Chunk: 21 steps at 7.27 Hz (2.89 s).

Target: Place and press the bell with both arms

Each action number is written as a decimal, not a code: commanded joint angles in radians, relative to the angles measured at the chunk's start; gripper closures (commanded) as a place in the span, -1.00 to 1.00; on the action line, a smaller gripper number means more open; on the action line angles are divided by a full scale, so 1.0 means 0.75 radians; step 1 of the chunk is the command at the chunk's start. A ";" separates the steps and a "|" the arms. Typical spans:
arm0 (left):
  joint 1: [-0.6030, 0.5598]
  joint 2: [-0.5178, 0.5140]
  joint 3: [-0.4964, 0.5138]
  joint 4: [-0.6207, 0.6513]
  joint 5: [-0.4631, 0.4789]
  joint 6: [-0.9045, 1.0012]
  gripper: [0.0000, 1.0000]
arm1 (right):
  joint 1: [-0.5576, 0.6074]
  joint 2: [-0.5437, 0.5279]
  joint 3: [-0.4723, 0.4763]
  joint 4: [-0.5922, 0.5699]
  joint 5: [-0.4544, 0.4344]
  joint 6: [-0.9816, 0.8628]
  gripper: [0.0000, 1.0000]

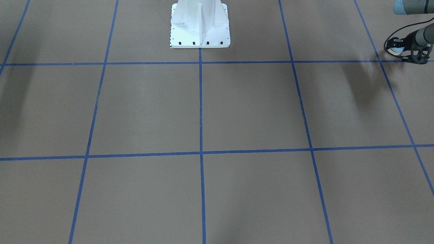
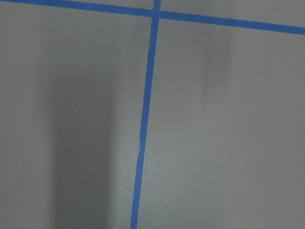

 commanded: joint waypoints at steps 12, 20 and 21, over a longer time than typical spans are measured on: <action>-0.039 -0.370 -0.276 0.105 -0.053 -0.140 0.52 | 0.000 -0.004 -0.012 0.294 -0.009 0.005 -1.00; 0.069 -1.481 0.013 0.861 0.000 -0.409 0.54 | 0.000 0.012 -0.027 0.292 -0.001 0.027 -1.00; 0.114 -1.644 0.148 0.861 0.000 -0.515 0.54 | 0.000 0.012 -0.035 0.292 -0.001 0.025 -1.00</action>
